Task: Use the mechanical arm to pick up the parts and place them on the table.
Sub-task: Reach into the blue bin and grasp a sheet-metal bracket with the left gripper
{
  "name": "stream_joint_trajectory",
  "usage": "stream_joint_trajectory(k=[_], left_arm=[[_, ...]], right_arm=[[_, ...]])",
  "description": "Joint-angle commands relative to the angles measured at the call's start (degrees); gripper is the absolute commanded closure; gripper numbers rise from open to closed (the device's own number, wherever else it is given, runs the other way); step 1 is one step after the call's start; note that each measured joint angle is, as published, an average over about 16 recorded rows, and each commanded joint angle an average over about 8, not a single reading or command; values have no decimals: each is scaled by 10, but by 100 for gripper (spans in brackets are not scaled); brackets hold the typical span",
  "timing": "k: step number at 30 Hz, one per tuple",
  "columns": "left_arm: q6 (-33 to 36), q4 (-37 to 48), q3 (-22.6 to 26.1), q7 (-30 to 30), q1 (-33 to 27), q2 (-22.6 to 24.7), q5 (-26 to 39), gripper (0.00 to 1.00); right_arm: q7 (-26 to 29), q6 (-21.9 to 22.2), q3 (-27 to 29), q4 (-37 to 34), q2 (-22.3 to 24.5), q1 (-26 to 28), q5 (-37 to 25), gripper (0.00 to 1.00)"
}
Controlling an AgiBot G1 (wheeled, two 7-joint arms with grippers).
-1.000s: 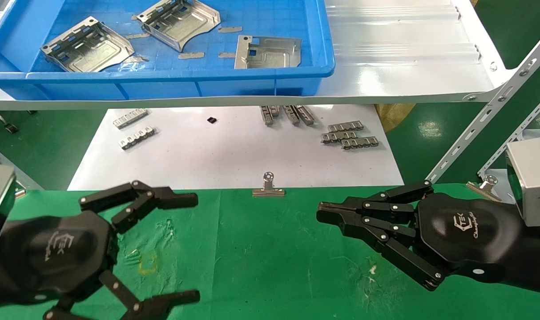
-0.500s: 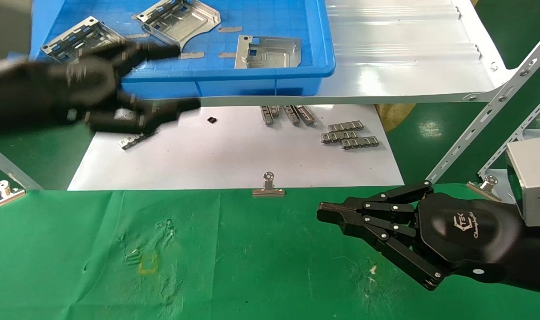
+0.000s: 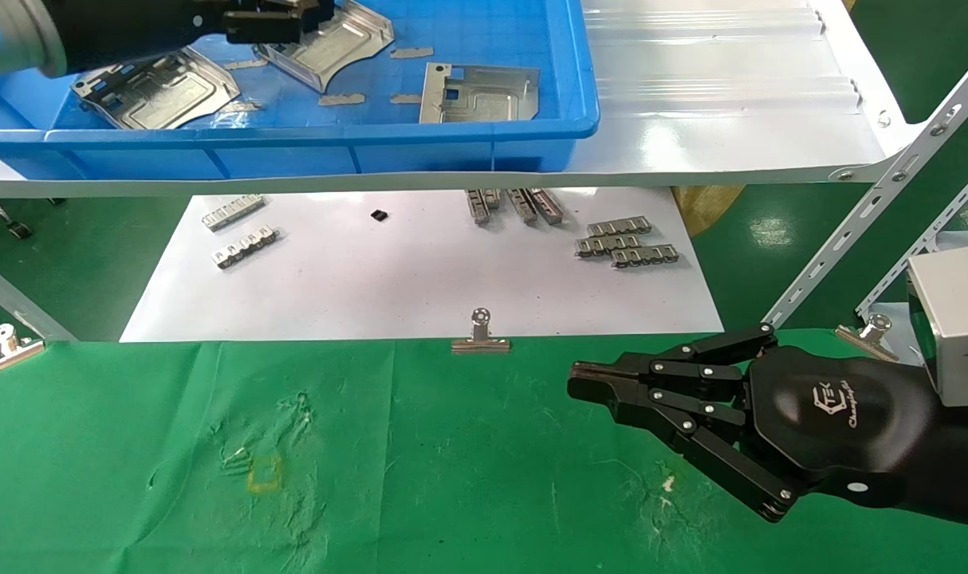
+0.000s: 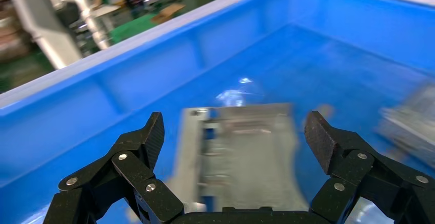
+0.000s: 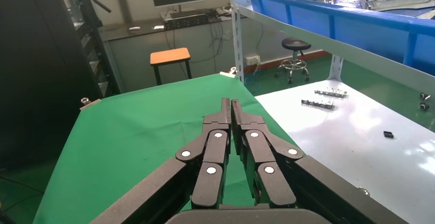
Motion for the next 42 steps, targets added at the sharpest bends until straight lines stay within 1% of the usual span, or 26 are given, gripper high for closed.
stream_joint_trajectory(k=[1, 6, 13, 20, 31, 42], left_arm=[[-31, 31, 5, 11, -17, 17, 12, 100], [-48, 75, 18, 2, -37, 36, 31, 100], [-54, 101, 32, -8, -53, 47, 51, 100], [-66, 107, 36, -6, -56, 50, 57, 100], [-105, 109, 33, 10, -49, 49, 53, 100], [-100, 107, 25, 10, -51, 50, 41, 100]], right_arm=[[0, 0, 0, 0, 0, 0, 0, 0], [0, 0, 0, 0, 0, 0, 0, 0], [0, 0, 0, 0, 0, 0, 0, 0], [0, 0, 0, 0, 0, 0, 0, 0], [0, 0, 0, 0, 0, 0, 0, 0], [0, 0, 0, 0, 0, 0, 0, 0]])
